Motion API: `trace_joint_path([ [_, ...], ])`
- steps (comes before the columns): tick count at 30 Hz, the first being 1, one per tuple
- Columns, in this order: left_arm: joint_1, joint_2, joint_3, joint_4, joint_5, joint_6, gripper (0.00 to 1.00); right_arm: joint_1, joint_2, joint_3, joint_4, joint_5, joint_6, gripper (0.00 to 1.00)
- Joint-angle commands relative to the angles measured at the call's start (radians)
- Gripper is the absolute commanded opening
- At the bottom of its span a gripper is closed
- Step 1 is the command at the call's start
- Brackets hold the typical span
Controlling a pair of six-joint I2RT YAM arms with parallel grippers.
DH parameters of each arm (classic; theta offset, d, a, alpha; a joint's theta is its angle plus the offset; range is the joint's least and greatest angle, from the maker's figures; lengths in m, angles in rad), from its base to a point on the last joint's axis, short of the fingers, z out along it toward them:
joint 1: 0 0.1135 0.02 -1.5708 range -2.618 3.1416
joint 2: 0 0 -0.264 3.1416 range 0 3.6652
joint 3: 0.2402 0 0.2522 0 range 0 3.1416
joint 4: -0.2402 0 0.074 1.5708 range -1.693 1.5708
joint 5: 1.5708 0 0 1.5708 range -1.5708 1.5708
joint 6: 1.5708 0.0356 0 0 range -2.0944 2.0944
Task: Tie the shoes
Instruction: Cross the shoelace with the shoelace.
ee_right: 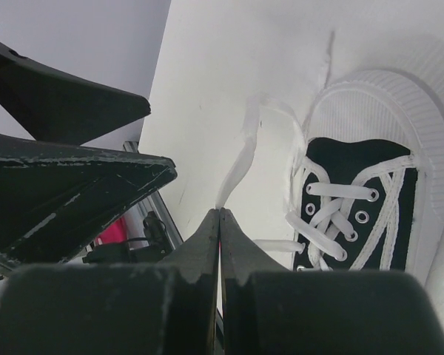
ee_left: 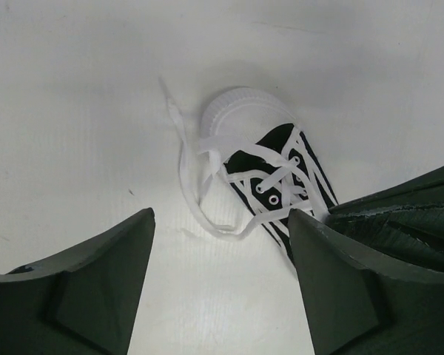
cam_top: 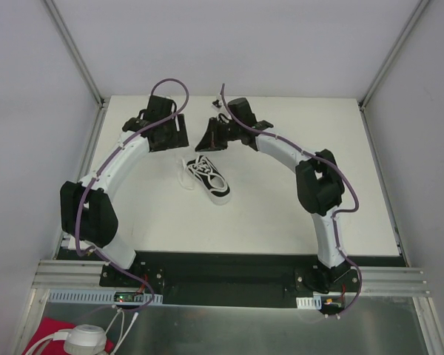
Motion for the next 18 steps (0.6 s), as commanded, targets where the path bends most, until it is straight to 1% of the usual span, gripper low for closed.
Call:
trace_joint_path([
  [1,0.013,-0.028,-0.056,0.041,0.073,-0.040,0.71,0.001,0.008,0.053,-0.020,0.012,0.019,0.01],
  [3,0.016,-0.041,-0.096,0.081,0.111,-0.054,0.67,0.003,0.017,0.054,-0.033,0.015,0.021,0.01],
  [4,0.021,-0.052,-0.139,0.127,0.157,-0.069,0.63,0.001,0.020,0.059,-0.037,0.017,0.022,0.01],
  [6,0.027,-0.068,-0.187,0.179,0.214,-0.087,0.61,0.001,0.037,0.072,-0.052,0.018,0.025,0.01],
  [7,0.038,-0.086,-0.245,0.260,0.241,-0.112,0.61,0.001,0.044,0.083,-0.056,0.018,0.028,0.01],
  [8,0.045,-0.094,-0.279,0.305,0.310,-0.127,0.61,0.001,0.057,0.089,-0.056,0.020,0.036,0.01],
  [10,0.061,-0.104,-0.369,0.397,0.381,-0.173,0.62,0.001,0.071,0.100,-0.059,0.023,0.045,0.01],
  [11,0.068,-0.101,-0.386,0.461,0.427,-0.179,0.67,0.001,0.081,0.109,-0.059,0.020,0.054,0.01],
  [15,0.068,-0.052,-0.410,0.545,0.505,-0.183,0.76,0.001,0.091,0.114,-0.068,0.026,0.061,0.01],
  [17,0.067,-0.020,-0.405,0.559,0.533,-0.181,0.77,0.000,0.091,0.112,-0.072,0.035,0.061,0.01],
  [18,0.064,-0.012,-0.403,0.597,0.547,-0.181,0.77,-0.002,0.089,0.109,-0.076,0.035,0.062,0.01],
])
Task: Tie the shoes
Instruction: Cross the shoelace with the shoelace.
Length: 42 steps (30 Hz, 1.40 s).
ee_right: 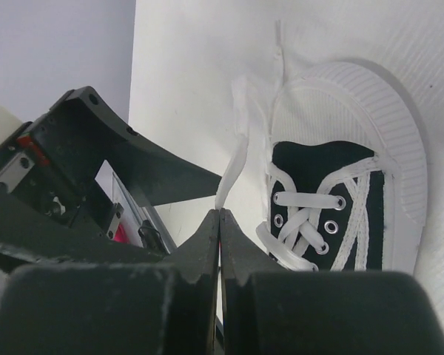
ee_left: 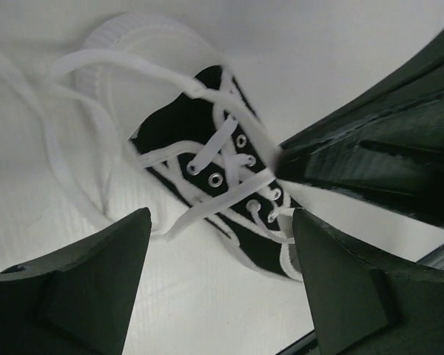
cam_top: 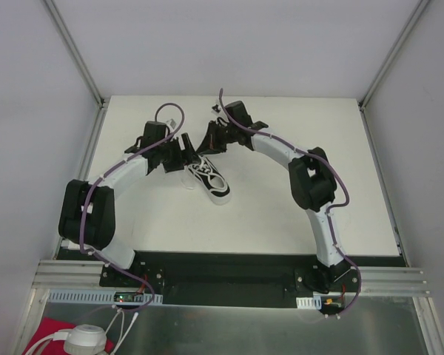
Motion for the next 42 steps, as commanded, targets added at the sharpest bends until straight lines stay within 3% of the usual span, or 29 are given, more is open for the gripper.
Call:
trace_joint_path([
  [1,-0.003,0.043,0.011,0.187,0.138,-0.018,0.77,-0.003,-0.005,0.039,-0.022,0.012,0.026,0.01],
  [4,-0.004,0.081,0.014,0.207,0.140,0.006,0.75,-0.008,-0.007,0.034,-0.022,0.009,0.029,0.01],
  [6,-0.001,0.098,0.008,0.210,0.135,0.011,0.66,-0.014,-0.008,0.034,-0.022,0.007,0.032,0.01],
  [13,-0.003,0.089,-0.047,0.256,0.108,-0.009,0.48,-0.025,-0.010,0.033,-0.024,0.003,0.035,0.01],
  [32,0.003,-0.069,-0.221,0.351,0.045,-0.028,0.40,-0.025,-0.021,0.025,-0.019,0.004,0.037,0.01],
  [42,0.003,-0.006,-0.216,0.359,0.074,-0.005,0.35,-0.023,-0.022,0.022,-0.016,0.004,0.038,0.01],
])
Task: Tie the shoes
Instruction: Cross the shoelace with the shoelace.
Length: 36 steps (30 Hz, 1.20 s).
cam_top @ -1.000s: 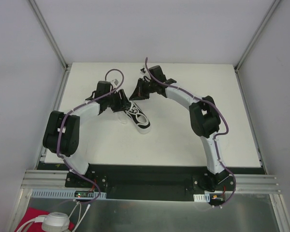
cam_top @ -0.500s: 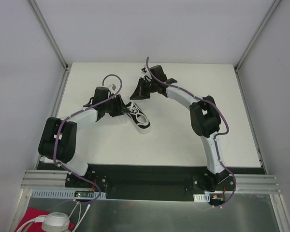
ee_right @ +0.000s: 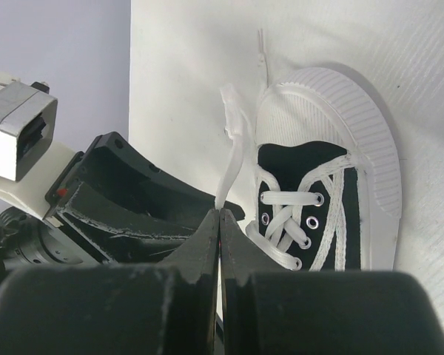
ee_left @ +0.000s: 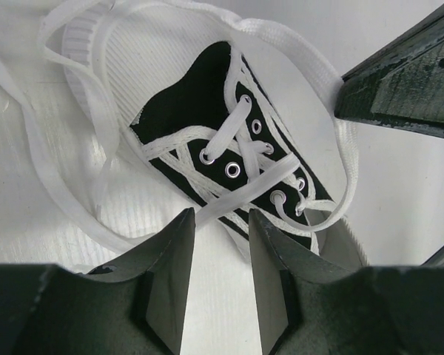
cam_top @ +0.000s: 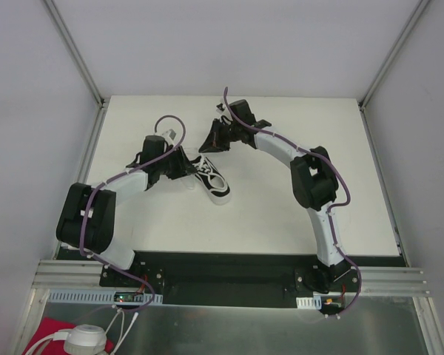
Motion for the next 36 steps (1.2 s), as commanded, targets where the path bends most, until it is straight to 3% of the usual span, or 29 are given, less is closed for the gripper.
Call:
trace_joint_path([
  [1,0.005,0.027,0.008,0.036,0.012,0.016,0.35,0.004,-0.027,0.023,0.003,-0.002,0.016,0.01],
  [14,0.002,0.108,0.088,0.010,0.020,0.043,0.24,0.009,-0.030,0.023,0.000,0.001,0.018,0.01],
  [18,0.000,0.099,0.091,0.010,0.032,0.036,0.07,0.009,-0.029,0.021,0.001,0.000,0.016,0.01],
  [22,0.000,0.047,0.088,0.002,0.033,0.028,0.00,0.009,-0.027,0.016,0.000,0.003,0.016,0.01],
  [36,0.000,0.007,0.118,-0.015,0.118,0.014,0.00,0.029,-0.001,0.041,-0.026,0.020,0.013,0.01],
])
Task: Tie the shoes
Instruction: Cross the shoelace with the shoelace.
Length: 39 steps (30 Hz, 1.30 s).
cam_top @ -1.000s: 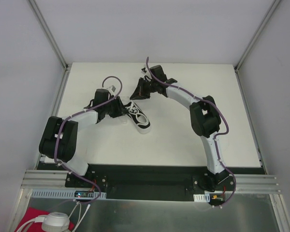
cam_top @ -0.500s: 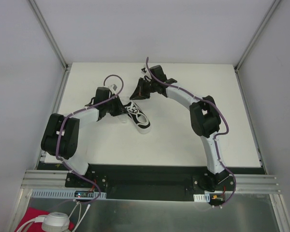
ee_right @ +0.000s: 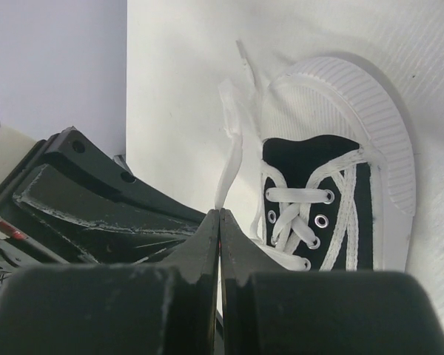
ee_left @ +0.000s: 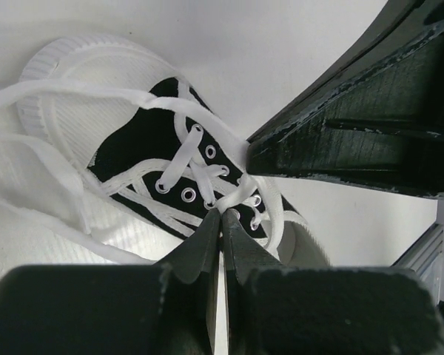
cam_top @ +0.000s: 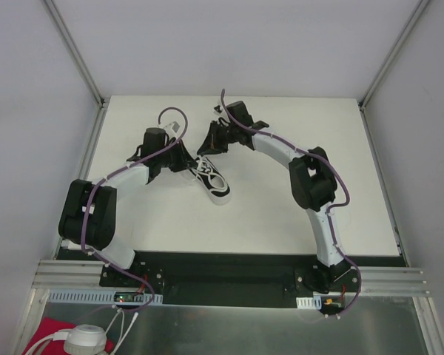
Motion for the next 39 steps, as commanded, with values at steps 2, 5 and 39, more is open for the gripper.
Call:
trace_joint_path([
  [2,0.002,-0.029,0.033,-0.013,0.063,0.001,0.00,0.013,0.002,0.043,-0.016,0.009,0.015,0.01],
  [5,0.002,-0.028,0.036,-0.022,0.082,0.013,0.00,0.014,0.010,0.046,-0.019,0.015,0.018,0.01],
  [39,0.013,-0.043,0.055,-0.053,0.103,0.047,0.00,-0.002,-0.065,-0.051,-0.065,0.089,-0.018,0.35],
])
